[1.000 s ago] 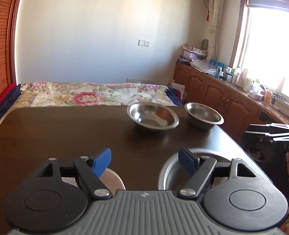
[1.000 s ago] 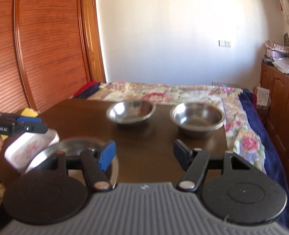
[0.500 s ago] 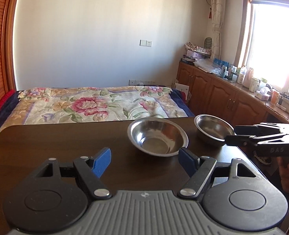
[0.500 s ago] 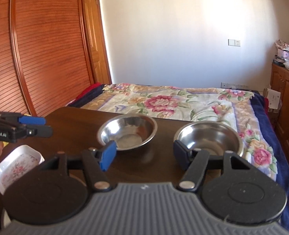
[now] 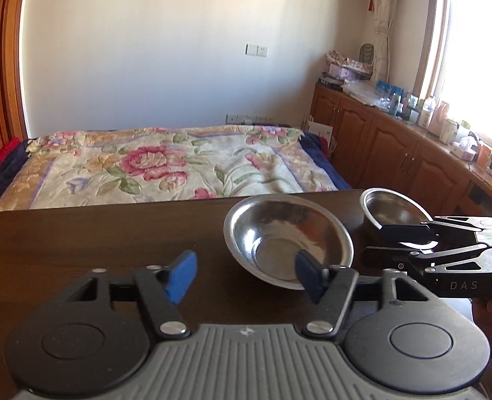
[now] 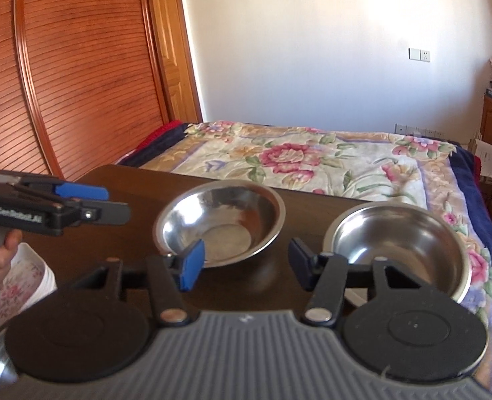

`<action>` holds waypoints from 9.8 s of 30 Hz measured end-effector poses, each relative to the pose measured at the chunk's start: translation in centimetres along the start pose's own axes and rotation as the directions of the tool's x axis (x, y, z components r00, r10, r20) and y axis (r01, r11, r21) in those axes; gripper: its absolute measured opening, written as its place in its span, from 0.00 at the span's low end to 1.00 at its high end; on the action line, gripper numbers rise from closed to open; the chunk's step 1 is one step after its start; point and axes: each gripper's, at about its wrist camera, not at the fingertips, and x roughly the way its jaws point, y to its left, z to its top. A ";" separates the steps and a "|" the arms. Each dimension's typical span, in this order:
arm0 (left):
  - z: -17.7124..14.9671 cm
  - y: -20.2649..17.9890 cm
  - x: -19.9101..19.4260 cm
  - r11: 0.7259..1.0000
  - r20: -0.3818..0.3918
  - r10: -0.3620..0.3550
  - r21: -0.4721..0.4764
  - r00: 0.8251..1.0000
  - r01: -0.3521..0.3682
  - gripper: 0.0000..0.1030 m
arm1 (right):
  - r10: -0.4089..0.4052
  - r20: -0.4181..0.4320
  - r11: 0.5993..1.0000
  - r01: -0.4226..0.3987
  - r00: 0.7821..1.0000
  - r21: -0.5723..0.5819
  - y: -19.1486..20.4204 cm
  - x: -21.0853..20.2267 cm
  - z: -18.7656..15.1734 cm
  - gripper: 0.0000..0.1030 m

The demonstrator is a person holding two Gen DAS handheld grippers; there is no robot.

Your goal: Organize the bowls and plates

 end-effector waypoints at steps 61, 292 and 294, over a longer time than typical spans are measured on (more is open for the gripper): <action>1.3 0.7 4.0 0.997 -0.066 -0.072 -0.012 0.995 0.071 0.22 | 0.021 -0.106 1.000 -0.020 0.994 0.007 -1.0 3.9 1.4 0.29; 5.2 -10.4 7.9 0.973 -0.215 -0.214 0.044 0.953 0.228 0.23 | -0.077 0.061 0.980 0.064 0.995 0.186 -9.6 -3.4 -1.8 0.28; 5.4 -10.4 6.7 0.971 -0.203 -0.216 0.054 0.955 0.231 0.23 | -0.075 0.067 0.981 0.062 0.995 0.183 -9.2 -3.8 -1.5 0.28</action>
